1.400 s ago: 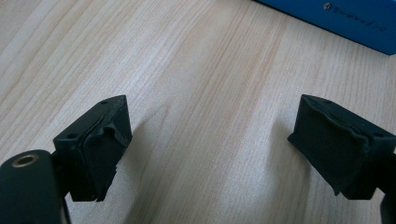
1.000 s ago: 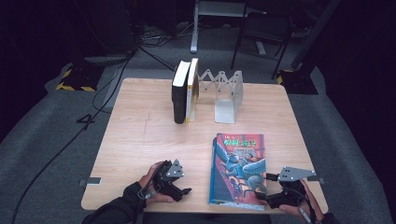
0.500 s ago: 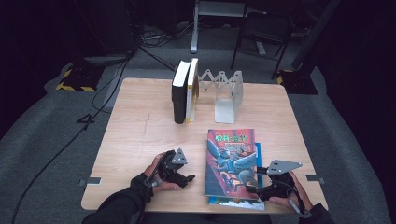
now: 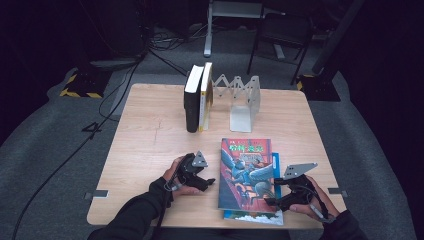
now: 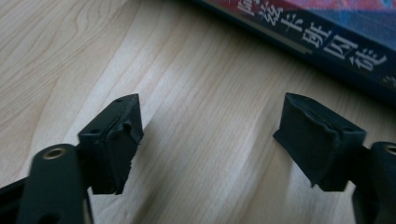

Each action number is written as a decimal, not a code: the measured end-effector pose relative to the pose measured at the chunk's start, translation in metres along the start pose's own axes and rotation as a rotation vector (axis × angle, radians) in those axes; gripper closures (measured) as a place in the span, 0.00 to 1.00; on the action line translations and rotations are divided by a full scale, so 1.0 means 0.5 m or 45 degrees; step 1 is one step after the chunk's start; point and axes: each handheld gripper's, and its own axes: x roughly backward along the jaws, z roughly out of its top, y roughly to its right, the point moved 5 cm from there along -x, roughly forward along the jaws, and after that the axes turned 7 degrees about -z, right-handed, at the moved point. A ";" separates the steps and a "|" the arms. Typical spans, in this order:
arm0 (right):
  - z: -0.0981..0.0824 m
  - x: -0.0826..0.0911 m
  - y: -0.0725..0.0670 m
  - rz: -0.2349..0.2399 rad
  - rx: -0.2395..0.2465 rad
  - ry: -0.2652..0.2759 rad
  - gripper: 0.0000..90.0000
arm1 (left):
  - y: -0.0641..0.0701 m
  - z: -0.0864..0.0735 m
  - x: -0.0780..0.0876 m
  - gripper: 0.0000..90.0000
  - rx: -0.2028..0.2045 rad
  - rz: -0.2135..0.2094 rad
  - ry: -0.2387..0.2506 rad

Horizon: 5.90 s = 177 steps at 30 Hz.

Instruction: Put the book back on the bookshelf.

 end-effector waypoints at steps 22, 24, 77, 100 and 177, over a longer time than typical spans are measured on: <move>0.035 0.004 -0.004 -0.061 0.079 0.114 0.35 | -0.008 -0.004 0.001 0.26 0.009 0.007 0.014; 0.033 0.006 -0.002 -0.081 0.080 0.090 0.34 | -0.010 -0.006 0.004 0.26 0.013 0.010 0.015; 0.064 -0.018 0.040 0.072 -0.057 0.252 0.82 | -0.041 0.039 -0.031 0.38 0.008 0.013 0.034; 0.055 0.008 0.021 0.011 0.082 0.438 0.82 | -0.114 0.110 -0.053 0.52 0.138 -0.120 0.204; 0.113 0.066 -0.013 -0.304 0.258 0.706 0.93 | 0.019 0.135 0.005 0.23 0.289 -0.298 0.381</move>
